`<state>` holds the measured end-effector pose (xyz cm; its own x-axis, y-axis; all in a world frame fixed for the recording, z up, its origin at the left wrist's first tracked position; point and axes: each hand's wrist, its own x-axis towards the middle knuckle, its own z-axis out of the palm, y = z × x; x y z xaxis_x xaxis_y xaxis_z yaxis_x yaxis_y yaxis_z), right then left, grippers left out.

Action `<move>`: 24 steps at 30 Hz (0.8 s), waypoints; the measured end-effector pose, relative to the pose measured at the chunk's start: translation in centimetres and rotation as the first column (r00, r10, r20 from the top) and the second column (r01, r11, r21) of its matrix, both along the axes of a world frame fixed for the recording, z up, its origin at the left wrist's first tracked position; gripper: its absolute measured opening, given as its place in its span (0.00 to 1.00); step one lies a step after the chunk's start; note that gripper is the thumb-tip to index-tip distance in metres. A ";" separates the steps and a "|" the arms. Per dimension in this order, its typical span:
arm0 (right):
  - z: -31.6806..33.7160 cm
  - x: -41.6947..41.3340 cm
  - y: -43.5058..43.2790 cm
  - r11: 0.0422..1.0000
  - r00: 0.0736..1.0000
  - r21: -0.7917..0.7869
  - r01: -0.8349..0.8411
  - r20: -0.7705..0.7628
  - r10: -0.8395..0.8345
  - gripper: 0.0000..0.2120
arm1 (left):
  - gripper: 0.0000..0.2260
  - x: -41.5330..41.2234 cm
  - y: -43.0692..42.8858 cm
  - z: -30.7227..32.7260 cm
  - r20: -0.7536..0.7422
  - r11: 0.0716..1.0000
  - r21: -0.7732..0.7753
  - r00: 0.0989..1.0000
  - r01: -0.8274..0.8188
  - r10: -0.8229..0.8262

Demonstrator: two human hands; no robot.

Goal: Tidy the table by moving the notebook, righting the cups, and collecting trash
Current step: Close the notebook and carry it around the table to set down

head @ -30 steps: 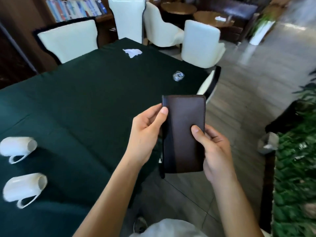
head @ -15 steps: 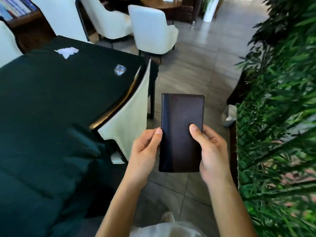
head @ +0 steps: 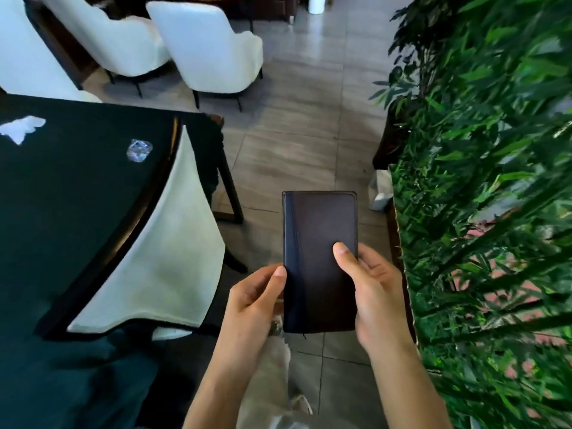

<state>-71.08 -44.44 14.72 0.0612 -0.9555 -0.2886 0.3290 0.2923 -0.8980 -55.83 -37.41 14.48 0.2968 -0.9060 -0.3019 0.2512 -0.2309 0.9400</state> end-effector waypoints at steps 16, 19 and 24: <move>2.4 5.0 -20.7 0.982 0.986 -0.088 0.169 0.021 -0.167 0.07 | 0.04 6.2 -22.7 1.6 0.047 0.967 -0.059 0.968 0.248 -0.245; 2.2 5.8 -23.2 0.981 0.986 -0.098 0.165 0.009 -0.165 0.07 | 0.13 7.3 -25.4 1.7 0.054 0.958 -0.073 0.960 0.278 -0.274; 1.6 7.4 -26.9 0.986 0.992 -0.109 0.122 -0.001 -0.123 0.08 | 0.07 8.1 -28.8 1.0 0.096 0.978 -0.061 0.976 0.200 -0.193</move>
<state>-63.69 -71.35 16.36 -0.0601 -0.9814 -0.1824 0.3496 0.1505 -0.9247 -47.75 -66.17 15.46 0.1336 -0.9671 -0.2165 0.1225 -0.2007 0.9720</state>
